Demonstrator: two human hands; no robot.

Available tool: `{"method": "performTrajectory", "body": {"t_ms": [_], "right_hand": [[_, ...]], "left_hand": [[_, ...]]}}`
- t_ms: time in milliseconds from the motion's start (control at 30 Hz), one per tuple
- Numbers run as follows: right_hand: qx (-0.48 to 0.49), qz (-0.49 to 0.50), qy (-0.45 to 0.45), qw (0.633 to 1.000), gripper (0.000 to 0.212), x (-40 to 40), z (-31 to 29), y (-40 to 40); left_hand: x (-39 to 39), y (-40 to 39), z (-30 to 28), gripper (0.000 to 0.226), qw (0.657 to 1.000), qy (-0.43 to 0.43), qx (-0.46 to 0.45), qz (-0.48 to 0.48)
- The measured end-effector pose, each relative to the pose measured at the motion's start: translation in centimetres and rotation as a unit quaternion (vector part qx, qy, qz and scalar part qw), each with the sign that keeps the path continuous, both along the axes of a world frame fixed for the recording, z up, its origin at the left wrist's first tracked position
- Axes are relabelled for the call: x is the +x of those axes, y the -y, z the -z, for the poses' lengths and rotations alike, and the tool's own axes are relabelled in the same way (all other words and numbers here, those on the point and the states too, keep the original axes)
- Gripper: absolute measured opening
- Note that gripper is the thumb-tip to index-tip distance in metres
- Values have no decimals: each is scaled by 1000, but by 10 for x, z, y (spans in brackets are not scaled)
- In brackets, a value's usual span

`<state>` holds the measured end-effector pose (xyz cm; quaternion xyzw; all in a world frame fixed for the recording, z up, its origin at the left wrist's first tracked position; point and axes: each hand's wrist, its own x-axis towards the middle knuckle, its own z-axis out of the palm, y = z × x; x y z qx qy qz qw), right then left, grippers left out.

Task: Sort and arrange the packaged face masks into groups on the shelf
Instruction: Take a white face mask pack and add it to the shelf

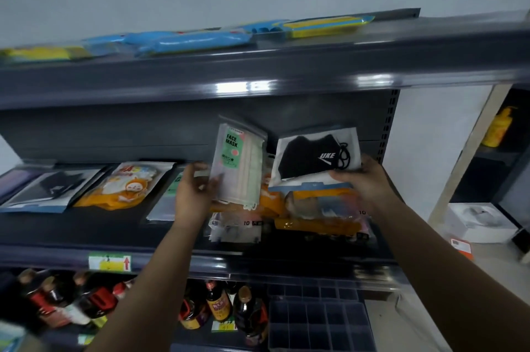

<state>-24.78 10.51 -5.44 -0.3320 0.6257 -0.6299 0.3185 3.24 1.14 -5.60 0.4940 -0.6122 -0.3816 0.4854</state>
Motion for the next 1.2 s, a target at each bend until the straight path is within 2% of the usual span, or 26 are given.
{"method": "performTrajectory", "body": {"t_ms": [100, 200, 367, 467, 633, 767, 933, 1200], "right_hand": [[-64, -20, 46, 997, 50, 18, -6, -6], [-108, -63, 53, 991, 51, 43, -15, -7], [-131, -120, 51, 983, 77, 106, -24, 13], [-124, -157, 48, 979, 79, 156, -24, 28], [-114, -210, 58, 969, 80, 244, -19, 55], [-115, -243, 85, 959, 86, 313, -13, 71], [-123, -280, 92, 948, 82, 393, -7, 82], [-100, -282, 100, 949, 85, 482, 19, 110]], "left_hand": [[15, -11, 0, 27, 996, -82, 16, 25], [36, -17, 1, 30, 991, -129, 17, 15], [96, -16, 3, 34, 985, -174, 13, -16], [142, -18, 1, 31, 979, -199, 6, -42], [230, -23, 1, 22, 975, -204, -15, -91], [301, -29, 4, 26, 969, -197, -22, -149], [378, -38, 6, 28, 961, -193, -21, -196], [473, -34, 21, 35, 957, -148, -12, -247]]}}
